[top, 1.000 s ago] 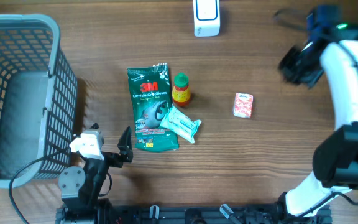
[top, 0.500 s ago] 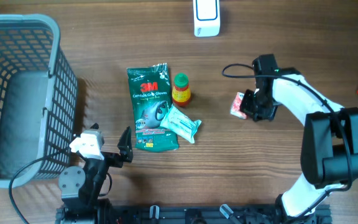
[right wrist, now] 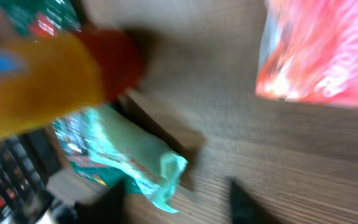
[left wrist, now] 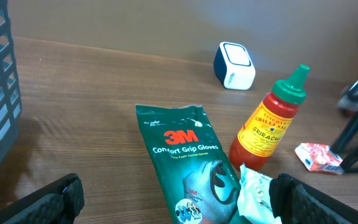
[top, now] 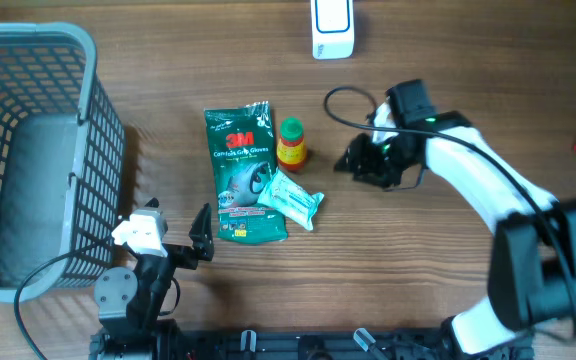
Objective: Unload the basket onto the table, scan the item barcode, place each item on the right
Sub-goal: 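Reach the right gripper to the red tissue pack and grasp it, then lift the red tissue pack up to the white scanner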
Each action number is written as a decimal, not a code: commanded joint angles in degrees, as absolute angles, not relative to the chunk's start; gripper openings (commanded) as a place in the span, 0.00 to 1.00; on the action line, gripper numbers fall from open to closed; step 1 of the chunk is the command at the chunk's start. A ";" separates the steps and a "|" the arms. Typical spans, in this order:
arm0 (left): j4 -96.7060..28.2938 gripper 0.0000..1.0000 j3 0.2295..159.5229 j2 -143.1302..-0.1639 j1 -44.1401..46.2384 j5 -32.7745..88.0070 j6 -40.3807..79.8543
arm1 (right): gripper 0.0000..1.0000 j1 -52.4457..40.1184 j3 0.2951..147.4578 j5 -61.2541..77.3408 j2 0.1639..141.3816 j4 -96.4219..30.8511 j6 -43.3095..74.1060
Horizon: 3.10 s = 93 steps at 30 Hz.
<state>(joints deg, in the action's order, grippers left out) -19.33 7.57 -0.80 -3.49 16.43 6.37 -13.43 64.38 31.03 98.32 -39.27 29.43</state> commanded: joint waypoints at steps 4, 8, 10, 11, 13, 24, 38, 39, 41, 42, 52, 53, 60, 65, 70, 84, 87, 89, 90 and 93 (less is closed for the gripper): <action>-19.20 1.00 7.33 -0.38 -3.22 17.12 6.70 | 0.73 -10.94 66.04 4.38 97.60 -34.52 27.88; -19.18 1.00 7.33 -0.38 -3.22 17.12 6.70 | 0.55 -10.76 66.04 3.86 103.83 -31.14 23.77; -19.18 1.00 7.33 -0.38 -3.22 17.12 6.70 | 0.52 -10.59 66.04 3.86 105.73 -29.58 22.70; -19.18 1.00 7.33 -0.38 -3.22 17.12 6.70 | 0.52 -10.52 66.04 3.86 106.50 -28.86 22.02; -19.20 1.00 7.33 -0.38 -3.22 17.12 6.70 | 0.49 -10.28 66.04 3.81 107.48 -27.57 20.78; -19.18 1.00 7.33 -0.38 -3.22 17.12 6.70 | 0.30 -9.56 66.02 3.88 107.92 -32.56 19.29; -19.18 1.00 7.33 -0.38 -3.22 17.12 6.70 | 0.43 -9.54 66.83 11.16 100.79 -38.35 21.28; -19.18 1.00 7.33 -0.38 -3.22 17.12 6.70 | 0.45 -9.56 66.17 10.33 101.38 -36.73 21.37; -19.18 1.00 7.33 -0.38 -3.22 17.12 6.70 | 0.45 -9.54 63.59 9.96 102.45 -33.67 21.69; -19.18 1.00 7.33 -0.38 -3.22 17.12 6.70 | 0.45 -9.54 61.73 9.93 103.11 -32.16 22.83; -19.18 1.00 7.33 -0.38 -3.22 17.12 6.70 | 0.24 -9.54 54.63 6.46 105.67 -21.54 25.65; -19.18 1.00 7.33 -0.38 -3.22 17.12 6.70 | 0.13 -9.54 54.78 6.52 105.65 -21.56 25.67; -19.18 1.00 7.33 -0.38 -3.22 17.12 6.70 | 0.04 -8.84 67.51 18.57 101.82 -43.57 25.39; -19.18 1.00 7.33 -0.38 -3.22 17.12 6.70 | 0.04 -8.84 75.31 31.55 97.38 -63.33 22.50; -19.18 1.00 7.33 -0.38 -3.22 17.12 6.70 | 0.04 -8.86 75.37 37.26 94.59 -76.14 22.48; -19.20 1.00 7.33 -0.38 -3.22 17.12 6.70 | 0.04 -9.93 75.37 36.91 91.90 -76.16 22.61; -19.20 1.00 7.33 -0.38 -3.22 17.12 6.70 | 0.04 -9.78 77.08 38.35 91.55 -66.30 24.62; -19.20 1.00 7.33 -0.38 -3.22 17.12 6.70 | 0.04 -9.78 78.11 31.64 90.08 -57.47 24.75; -19.18 1.00 7.33 -0.38 -3.22 17.12 6.70 | 0.04 -9.78 78.11 26.37 89.56 -53.95 25.15; -19.18 1.00 7.33 -0.38 -3.22 17.12 6.70 | 0.05 -9.78 77.01 12.01 89.93 -40.01 25.43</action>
